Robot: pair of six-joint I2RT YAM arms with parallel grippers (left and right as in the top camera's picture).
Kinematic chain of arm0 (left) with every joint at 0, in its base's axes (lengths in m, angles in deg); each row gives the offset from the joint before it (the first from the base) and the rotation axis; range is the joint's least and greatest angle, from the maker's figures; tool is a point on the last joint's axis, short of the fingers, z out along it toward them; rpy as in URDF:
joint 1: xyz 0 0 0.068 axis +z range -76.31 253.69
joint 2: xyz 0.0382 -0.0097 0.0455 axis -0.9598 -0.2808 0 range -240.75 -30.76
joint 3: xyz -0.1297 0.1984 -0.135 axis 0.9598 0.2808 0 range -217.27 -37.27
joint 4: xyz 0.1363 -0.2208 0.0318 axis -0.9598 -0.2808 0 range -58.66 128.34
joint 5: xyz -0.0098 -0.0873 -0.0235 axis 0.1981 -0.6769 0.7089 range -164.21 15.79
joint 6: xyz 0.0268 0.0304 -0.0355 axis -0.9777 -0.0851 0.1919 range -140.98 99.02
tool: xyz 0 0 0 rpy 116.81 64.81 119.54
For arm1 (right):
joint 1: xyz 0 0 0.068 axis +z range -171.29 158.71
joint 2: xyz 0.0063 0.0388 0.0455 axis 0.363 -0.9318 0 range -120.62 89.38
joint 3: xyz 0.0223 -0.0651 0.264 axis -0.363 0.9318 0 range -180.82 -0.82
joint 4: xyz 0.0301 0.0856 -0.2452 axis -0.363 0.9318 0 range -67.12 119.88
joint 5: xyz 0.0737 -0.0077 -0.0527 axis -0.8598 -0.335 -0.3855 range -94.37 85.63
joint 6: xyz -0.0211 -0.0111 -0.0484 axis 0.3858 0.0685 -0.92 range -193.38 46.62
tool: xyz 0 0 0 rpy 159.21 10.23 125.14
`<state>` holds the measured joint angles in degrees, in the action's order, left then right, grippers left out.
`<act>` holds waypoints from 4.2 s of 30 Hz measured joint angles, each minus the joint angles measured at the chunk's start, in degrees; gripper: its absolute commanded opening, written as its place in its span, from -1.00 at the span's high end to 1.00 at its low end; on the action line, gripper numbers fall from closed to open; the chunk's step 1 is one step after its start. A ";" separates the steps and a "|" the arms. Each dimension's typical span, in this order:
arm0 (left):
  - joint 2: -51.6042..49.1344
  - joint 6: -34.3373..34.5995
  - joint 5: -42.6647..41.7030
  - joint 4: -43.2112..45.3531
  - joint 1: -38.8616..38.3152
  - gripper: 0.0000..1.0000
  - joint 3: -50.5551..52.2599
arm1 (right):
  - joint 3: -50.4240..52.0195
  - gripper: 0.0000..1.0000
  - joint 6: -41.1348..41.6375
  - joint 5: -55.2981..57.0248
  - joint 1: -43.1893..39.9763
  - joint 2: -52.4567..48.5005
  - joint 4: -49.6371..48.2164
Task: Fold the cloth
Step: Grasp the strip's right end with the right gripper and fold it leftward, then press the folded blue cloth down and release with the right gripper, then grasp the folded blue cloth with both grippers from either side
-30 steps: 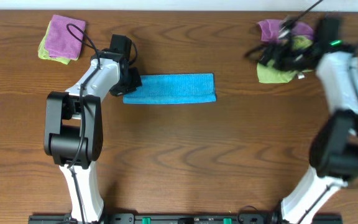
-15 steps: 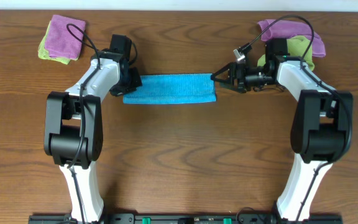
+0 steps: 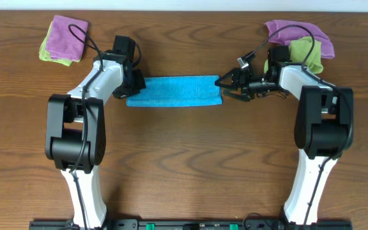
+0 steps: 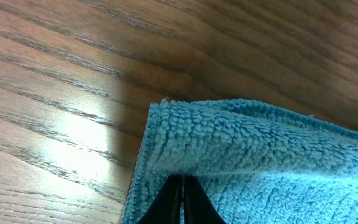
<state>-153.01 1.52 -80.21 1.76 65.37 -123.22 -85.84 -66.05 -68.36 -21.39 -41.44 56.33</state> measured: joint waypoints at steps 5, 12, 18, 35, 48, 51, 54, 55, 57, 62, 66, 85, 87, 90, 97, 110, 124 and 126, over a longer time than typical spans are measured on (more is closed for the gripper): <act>0.00 0.00 0.00 0.00 0.00 0.89 0.00 | -0.37 -0.88 2.21 0.31 2.69 -0.37 -2.91; 0.00 -0.02 -0.02 0.02 0.00 0.89 0.00 | -0.52 0.10 5.75 1.62 4.66 -1.20 -5.49; 0.00 -0.02 -0.83 -2.14 0.24 0.89 -1.73 | -1.18 0.97 8.02 2.38 4.31 -2.19 -3.67; 31.26 -0.07 2.34 -12.68 4.87 0.88 -16.20 | -26.21 0.97 6.64 52.85 6.03 10.27 35.69; 33.55 -0.04 1.70 -17.11 4.85 0.88 -16.06 | -26.25 0.98 5.51 68.94 23.04 3.56 30.21; 33.55 -0.07 1.68 -17.18 4.85 0.88 -16.06 | -26.16 0.97 5.44 69.55 24.17 1.62 29.00; 33.55 -0.07 1.68 -17.20 4.85 0.88 -16.06 | -26.12 0.97 5.44 70.05 25.18 0.55 27.43; 33.55 -0.07 1.68 -17.20 4.85 0.89 -16.06 | -26.12 0.98 5.44 70.12 25.66 0.46 26.69; 33.55 -0.07 1.68 -17.20 4.85 0.88 -16.06 | -26.12 0.97 5.44 70.10 26.53 0.44 26.16; 33.55 -0.07 1.68 -17.20 4.85 0.89 -16.06 | -26.12 0.98 5.44 68.87 28.61 0.44 26.47; 33.55 -0.07 1.68 -17.20 4.85 0.88 -16.06 | -26.12 0.34 5.42 67.63 28.83 0.44 26.45; 33.55 -0.46 2.25 -16.94 4.85 0.68 -15.74 | -26.16 0.09 4.02 35.39 23.30 0.72 22.34; 33.48 -0.59 2.23 -16.22 4.85 0.57 -14.43 | -26.16 0.21 3.67 36.85 21.11 1.25 24.37; 32.22 -0.85 0.66 -14.40 4.85 0.34 -11.26 | -26.16 0.97 2.89 40.72 17.99 2.69 26.51; 20.22 -1.64 -12.02 -2.14 4.81 -0.73 -1.49 | -26.25 0.97 2.80 52.81 13.86 5.09 29.38; 1.29 -1.29 -30.03 12.92 -2.43 -0.83 -0.63 | -26.23 0.97 5.09 60.35 9.07 2.64 29.14; -3.02 0.04 -33.66 14.86 -7.32 -0.84 -0.63 | -26.21 0.97 7.58 56.78 9.22 -5.49 28.85; -3.10 0.17 -34.16 14.91 -8.31 -0.85 -0.66 | -26.21 0.97 7.78 56.00 9.77 -5.70 28.48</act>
<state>-156.12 1.69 -114.37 16.67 57.07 -123.88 -112.04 -58.27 -12.36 -11.62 -47.15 84.81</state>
